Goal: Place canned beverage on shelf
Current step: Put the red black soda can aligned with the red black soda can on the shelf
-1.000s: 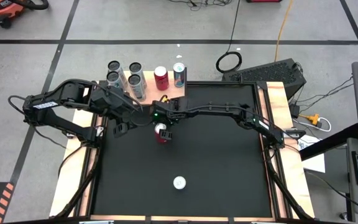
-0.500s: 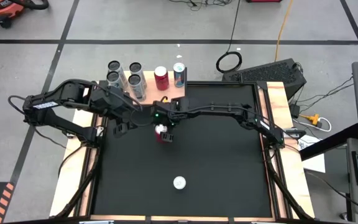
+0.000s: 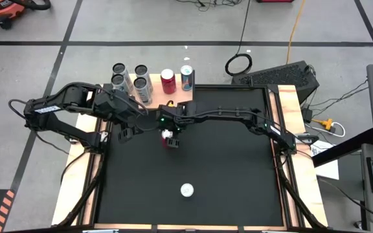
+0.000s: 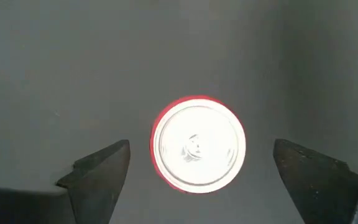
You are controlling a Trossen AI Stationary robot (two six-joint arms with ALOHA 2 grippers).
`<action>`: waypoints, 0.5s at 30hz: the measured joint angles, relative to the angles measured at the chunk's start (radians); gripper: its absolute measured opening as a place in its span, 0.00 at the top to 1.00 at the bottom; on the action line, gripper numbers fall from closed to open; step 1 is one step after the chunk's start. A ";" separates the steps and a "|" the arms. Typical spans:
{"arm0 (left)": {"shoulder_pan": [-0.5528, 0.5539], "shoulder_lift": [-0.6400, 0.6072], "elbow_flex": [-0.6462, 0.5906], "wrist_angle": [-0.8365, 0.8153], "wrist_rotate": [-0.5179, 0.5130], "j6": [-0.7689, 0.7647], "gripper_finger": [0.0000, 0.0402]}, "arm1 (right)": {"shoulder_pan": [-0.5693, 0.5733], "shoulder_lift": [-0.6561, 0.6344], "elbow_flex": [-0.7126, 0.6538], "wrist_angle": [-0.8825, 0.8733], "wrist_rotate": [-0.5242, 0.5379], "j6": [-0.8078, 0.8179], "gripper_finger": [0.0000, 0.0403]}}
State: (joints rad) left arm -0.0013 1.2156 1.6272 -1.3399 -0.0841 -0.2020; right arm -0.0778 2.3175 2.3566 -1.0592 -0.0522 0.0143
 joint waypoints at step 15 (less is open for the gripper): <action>0.000 0.000 0.000 0.001 0.000 0.000 0.03 | -0.012 0.068 0.000 0.016 -0.005 0.000 0.06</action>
State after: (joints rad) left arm -0.0013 1.2156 1.6272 -1.3393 -0.0845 -0.2024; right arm -0.0895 2.3852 2.3562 -1.0435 -0.0574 0.0147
